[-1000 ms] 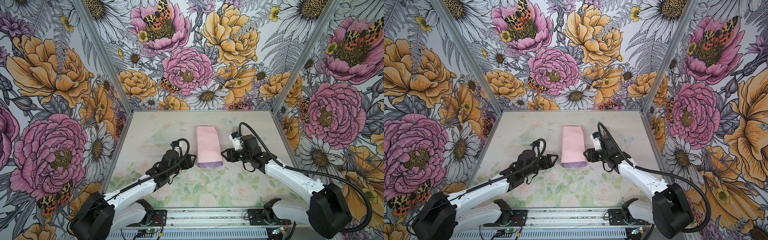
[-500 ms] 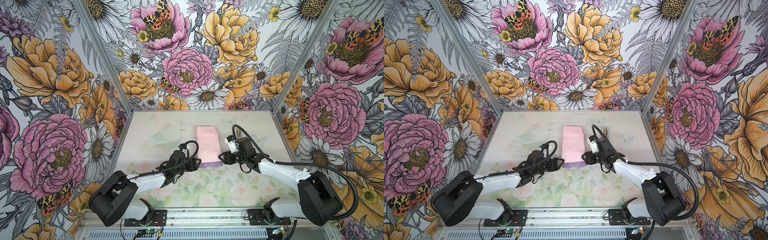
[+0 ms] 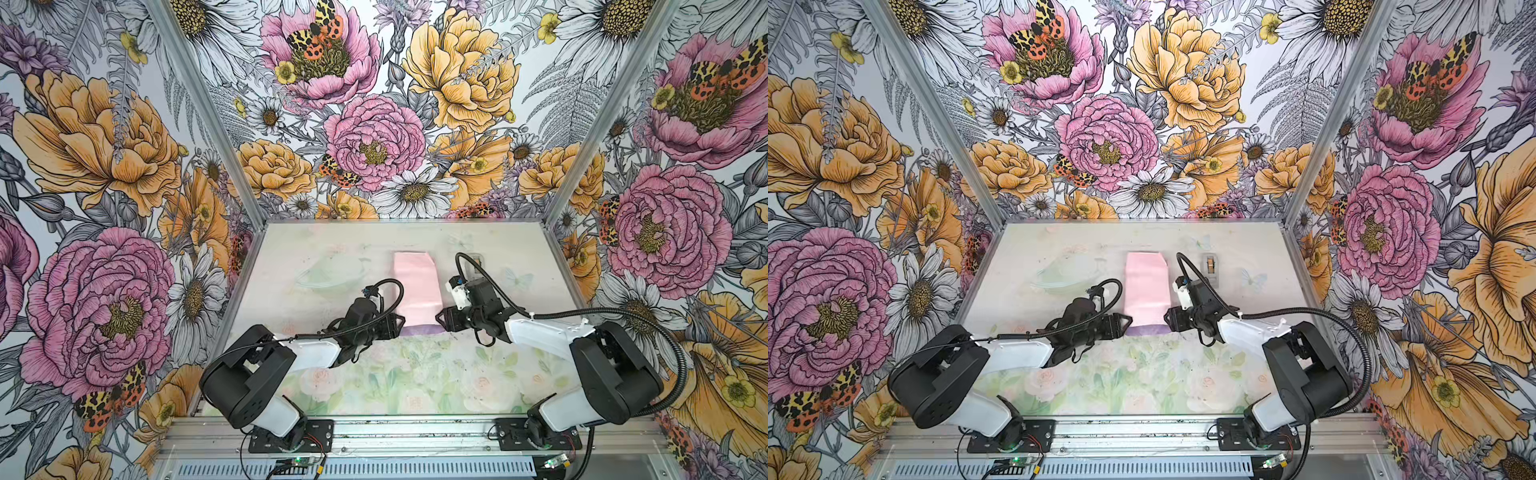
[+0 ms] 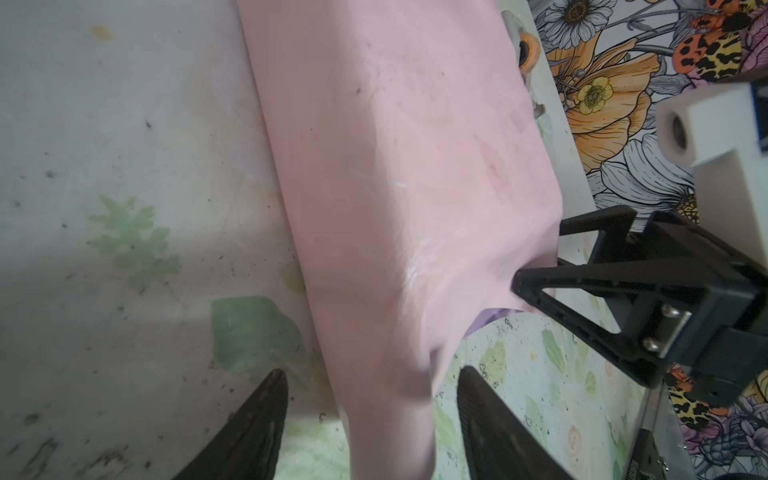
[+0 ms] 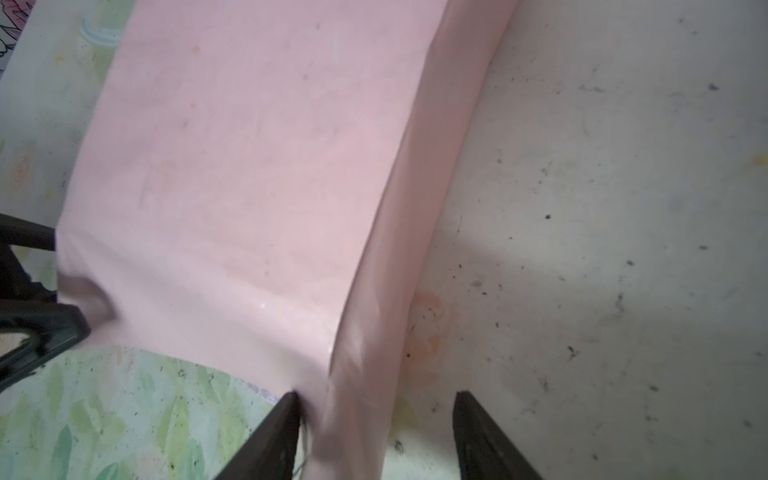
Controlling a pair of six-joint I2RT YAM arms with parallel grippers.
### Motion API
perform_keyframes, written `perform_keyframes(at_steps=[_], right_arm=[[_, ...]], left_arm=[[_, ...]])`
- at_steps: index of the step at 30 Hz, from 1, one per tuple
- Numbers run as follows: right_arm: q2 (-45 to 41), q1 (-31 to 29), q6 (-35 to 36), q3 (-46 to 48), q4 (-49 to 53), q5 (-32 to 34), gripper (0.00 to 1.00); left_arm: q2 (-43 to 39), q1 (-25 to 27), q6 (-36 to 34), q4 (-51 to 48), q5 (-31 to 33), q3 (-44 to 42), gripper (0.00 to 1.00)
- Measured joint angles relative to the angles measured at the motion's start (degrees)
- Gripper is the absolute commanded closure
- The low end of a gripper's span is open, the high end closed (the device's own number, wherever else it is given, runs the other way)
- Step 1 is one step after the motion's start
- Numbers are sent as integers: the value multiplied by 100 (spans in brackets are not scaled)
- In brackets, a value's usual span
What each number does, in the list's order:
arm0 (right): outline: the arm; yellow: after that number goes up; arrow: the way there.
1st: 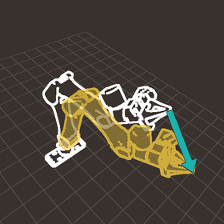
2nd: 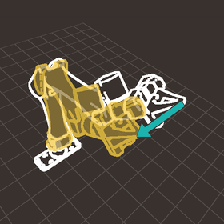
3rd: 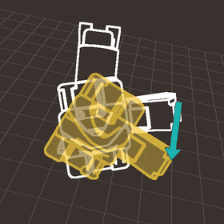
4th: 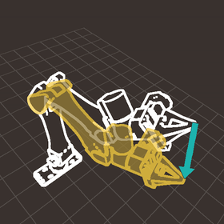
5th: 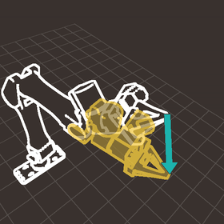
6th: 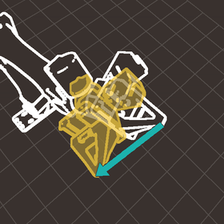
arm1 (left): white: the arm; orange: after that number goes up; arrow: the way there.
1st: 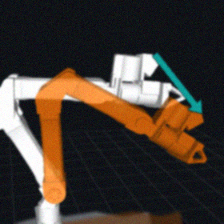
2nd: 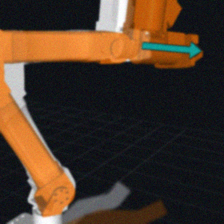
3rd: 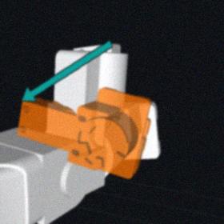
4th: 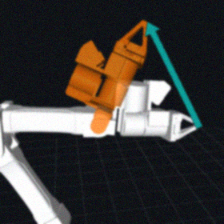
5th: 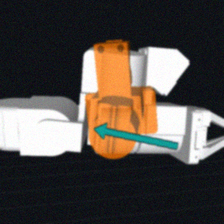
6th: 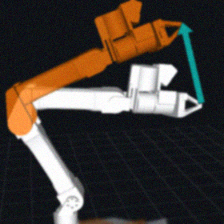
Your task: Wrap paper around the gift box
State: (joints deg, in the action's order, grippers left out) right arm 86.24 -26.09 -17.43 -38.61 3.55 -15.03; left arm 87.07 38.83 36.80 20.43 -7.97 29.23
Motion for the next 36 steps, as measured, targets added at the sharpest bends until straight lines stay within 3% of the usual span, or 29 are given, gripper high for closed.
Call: perform_keyframes(at_steps=[8,18,29,36], right_arm=[[133,0,0,-2,-107,201,41],[503,0,0,-24,-348,326,53],[144,0,-24,-26,-118,393,42],[-442,0,66,-39,175,420,46]], left_arm=[[284,0,-142,-9,155,162,40],[313,83,-481,-264,575,457,50],[621,420,-975,-765,1263,839,68],[621,472,-1108,-944,1449,898,71]])
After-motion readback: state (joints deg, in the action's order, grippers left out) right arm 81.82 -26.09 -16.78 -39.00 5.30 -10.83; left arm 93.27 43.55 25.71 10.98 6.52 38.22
